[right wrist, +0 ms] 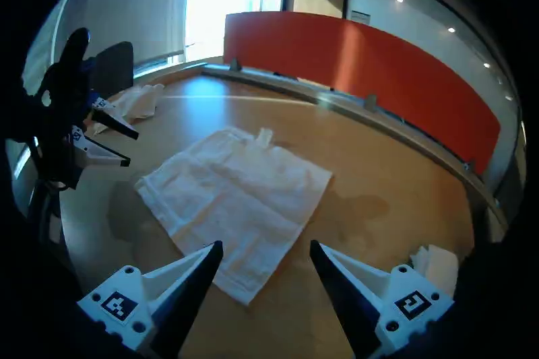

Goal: Fold towel

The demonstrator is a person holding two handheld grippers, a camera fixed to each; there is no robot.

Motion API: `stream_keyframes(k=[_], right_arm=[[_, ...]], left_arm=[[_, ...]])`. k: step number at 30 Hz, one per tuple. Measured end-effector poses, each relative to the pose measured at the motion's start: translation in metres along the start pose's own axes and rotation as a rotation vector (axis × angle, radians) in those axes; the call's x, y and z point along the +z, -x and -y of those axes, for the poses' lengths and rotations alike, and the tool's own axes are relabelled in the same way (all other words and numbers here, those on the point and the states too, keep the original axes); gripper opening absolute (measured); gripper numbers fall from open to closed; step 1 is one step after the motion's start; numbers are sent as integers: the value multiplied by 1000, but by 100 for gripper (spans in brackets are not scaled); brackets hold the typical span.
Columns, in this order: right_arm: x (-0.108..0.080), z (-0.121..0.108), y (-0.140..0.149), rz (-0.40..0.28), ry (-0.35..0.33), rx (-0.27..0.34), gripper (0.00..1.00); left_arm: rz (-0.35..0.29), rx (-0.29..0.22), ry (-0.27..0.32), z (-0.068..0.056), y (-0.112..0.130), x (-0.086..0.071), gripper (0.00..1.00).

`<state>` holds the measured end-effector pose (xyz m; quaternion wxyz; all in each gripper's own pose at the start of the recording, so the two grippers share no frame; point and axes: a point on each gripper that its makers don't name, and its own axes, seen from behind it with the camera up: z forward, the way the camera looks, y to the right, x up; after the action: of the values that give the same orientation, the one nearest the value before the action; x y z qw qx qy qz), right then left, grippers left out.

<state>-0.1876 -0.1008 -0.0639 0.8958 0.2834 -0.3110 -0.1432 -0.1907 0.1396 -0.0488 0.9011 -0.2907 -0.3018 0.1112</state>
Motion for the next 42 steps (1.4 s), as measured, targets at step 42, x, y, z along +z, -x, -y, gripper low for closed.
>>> stream_keyframes(k=[42], right_arm=[[30, 27, 79, 183, -139, -6, 68]], left_arm=[[180, 54, 68, -28, 59, 45, 82]])
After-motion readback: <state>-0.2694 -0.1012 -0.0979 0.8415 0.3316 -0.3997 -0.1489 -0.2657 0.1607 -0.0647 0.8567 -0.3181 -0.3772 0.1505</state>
